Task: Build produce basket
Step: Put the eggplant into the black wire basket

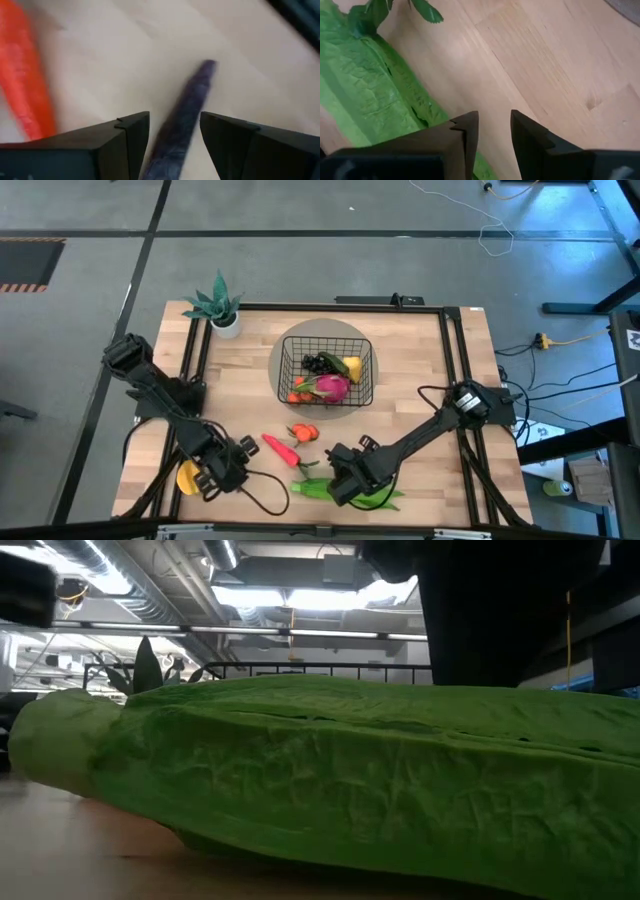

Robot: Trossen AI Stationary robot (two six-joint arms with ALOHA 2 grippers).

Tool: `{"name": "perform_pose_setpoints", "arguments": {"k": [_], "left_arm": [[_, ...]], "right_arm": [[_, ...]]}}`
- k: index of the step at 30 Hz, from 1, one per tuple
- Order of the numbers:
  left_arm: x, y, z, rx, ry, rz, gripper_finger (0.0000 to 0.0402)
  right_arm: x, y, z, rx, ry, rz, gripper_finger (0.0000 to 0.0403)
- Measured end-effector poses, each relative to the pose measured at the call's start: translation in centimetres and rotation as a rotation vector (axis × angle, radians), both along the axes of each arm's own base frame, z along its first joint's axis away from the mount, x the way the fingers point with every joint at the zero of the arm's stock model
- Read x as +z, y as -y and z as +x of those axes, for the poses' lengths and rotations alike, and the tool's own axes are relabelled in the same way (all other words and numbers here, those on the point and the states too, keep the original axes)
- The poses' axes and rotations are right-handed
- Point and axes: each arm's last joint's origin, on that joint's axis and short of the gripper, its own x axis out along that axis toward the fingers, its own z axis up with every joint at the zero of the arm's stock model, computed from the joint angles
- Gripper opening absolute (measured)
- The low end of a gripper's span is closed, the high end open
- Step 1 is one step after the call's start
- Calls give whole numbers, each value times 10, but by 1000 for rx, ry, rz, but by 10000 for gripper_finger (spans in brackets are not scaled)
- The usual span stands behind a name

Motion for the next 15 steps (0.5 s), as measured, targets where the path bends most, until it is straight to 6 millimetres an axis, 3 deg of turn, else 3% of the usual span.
{"name": "perform_pose_setpoints", "arguments": {"k": [10,15], "left_arm": [[0,7,-8,-37,0,3,165],[-17,9,-14,-45,-12,87,165]], "right_arm": [[1,-6,-1,11,24,15,103],[1,-7,-1,12,29,18,103]]}}
